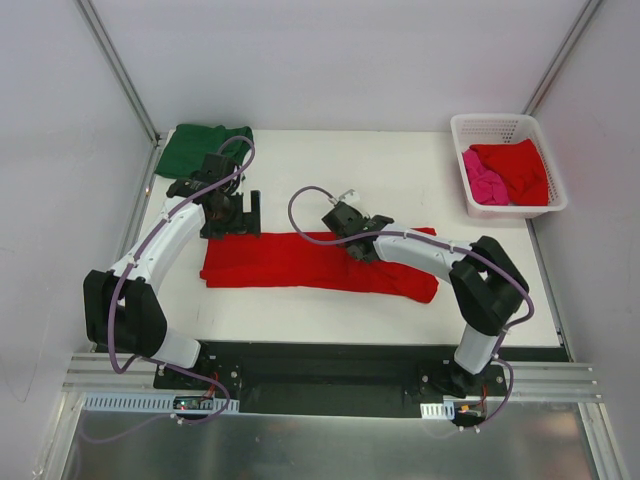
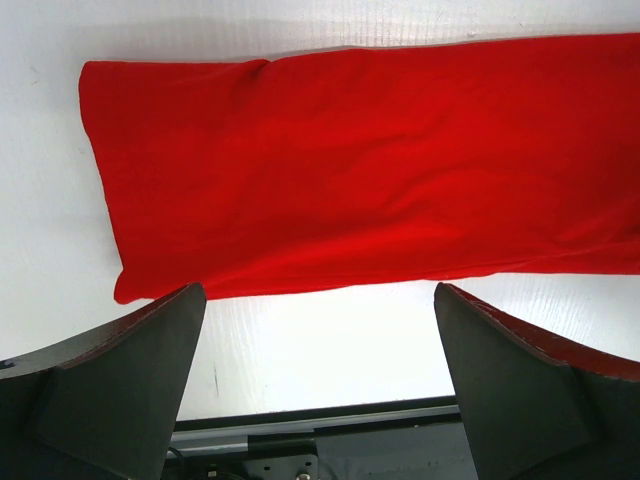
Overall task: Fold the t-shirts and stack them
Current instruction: Fold the tshirt
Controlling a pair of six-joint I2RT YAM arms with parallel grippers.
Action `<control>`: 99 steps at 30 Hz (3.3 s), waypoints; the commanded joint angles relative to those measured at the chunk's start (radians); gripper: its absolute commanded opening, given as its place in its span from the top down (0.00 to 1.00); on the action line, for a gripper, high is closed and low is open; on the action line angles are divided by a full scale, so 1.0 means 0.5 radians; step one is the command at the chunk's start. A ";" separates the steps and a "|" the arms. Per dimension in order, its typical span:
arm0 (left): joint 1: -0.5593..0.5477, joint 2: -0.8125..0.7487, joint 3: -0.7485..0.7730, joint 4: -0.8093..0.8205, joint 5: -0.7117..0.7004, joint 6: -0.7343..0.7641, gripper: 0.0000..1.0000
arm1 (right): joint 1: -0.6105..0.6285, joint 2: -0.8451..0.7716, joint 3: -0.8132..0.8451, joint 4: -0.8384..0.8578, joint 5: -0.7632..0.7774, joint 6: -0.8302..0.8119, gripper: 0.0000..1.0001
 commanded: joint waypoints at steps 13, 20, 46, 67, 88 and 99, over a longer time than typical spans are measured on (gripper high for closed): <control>0.004 -0.074 -0.023 0.003 -0.054 0.037 0.01 | -0.045 0.297 0.294 -0.068 0.384 -0.198 0.99; 0.010 -0.095 -0.020 -0.006 -0.051 0.040 0.01 | -0.103 0.429 0.472 -0.050 0.620 -0.263 0.99; 0.013 -0.077 0.001 -0.006 -0.026 0.018 0.01 | -0.116 -0.092 0.138 -0.258 0.111 0.182 0.99; 0.016 -0.120 -0.026 -0.009 -0.066 0.031 0.01 | -0.162 0.104 0.117 -0.182 -0.131 0.265 0.99; 0.032 -0.145 -0.036 -0.009 -0.069 0.043 0.01 | -0.189 0.104 0.160 0.428 -0.680 0.133 0.99; 0.035 -0.117 -0.033 -0.006 -0.041 0.037 0.01 | -0.189 -0.224 -0.040 0.522 -0.547 0.112 0.99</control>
